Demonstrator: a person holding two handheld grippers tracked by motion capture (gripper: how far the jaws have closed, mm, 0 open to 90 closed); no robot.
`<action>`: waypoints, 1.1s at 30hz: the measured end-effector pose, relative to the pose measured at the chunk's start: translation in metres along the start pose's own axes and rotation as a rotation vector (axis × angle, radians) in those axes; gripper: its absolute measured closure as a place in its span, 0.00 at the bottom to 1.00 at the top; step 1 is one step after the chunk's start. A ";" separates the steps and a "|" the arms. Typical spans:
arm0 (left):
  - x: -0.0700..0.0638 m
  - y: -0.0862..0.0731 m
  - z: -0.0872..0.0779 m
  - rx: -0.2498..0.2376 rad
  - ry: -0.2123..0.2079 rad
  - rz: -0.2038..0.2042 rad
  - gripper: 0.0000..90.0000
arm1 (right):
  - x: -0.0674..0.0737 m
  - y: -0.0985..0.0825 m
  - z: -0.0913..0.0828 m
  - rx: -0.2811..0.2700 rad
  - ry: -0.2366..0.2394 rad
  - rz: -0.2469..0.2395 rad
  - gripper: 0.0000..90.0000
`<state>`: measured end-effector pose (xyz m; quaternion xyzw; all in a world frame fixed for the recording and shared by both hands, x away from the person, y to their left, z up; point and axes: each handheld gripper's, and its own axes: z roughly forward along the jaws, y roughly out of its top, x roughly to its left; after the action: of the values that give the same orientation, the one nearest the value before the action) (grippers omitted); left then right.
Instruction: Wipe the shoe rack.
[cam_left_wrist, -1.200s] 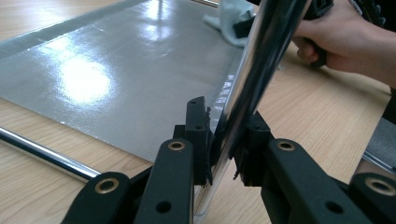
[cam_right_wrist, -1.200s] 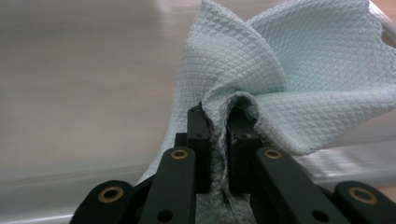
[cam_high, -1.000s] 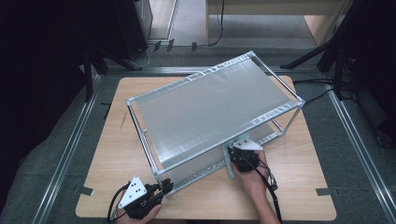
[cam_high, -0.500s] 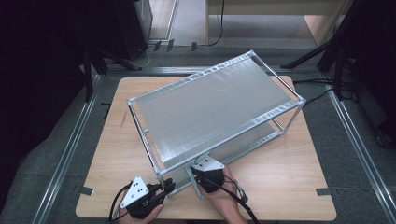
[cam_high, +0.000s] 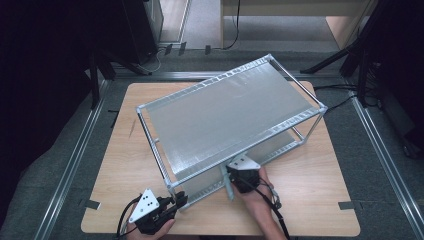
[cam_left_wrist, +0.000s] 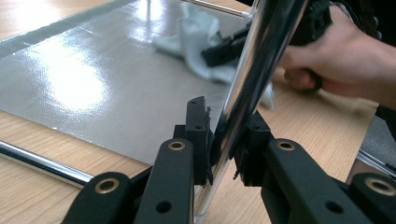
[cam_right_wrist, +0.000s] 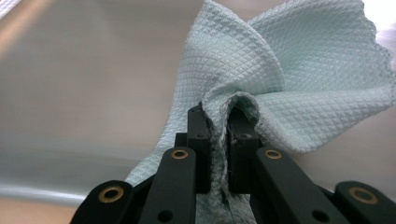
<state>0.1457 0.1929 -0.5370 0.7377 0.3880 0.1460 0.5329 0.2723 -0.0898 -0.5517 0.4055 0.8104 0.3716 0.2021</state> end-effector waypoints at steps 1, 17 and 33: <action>0.000 0.000 0.000 0.000 0.000 0.001 0.87 | -0.009 0.000 -0.001 0.002 -0.024 0.008 0.91; 0.000 0.000 0.000 0.002 0.000 0.005 0.87 | -0.106 -0.006 -0.004 -0.003 -0.263 0.199 0.91; 0.000 0.000 -0.001 0.003 0.007 0.012 0.87 | -0.124 -0.009 -0.011 0.003 -0.359 0.269 0.91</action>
<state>0.1449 0.1936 -0.5370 0.7405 0.3854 0.1512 0.5294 0.3346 -0.1982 -0.5483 0.5699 0.7006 0.3156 0.2912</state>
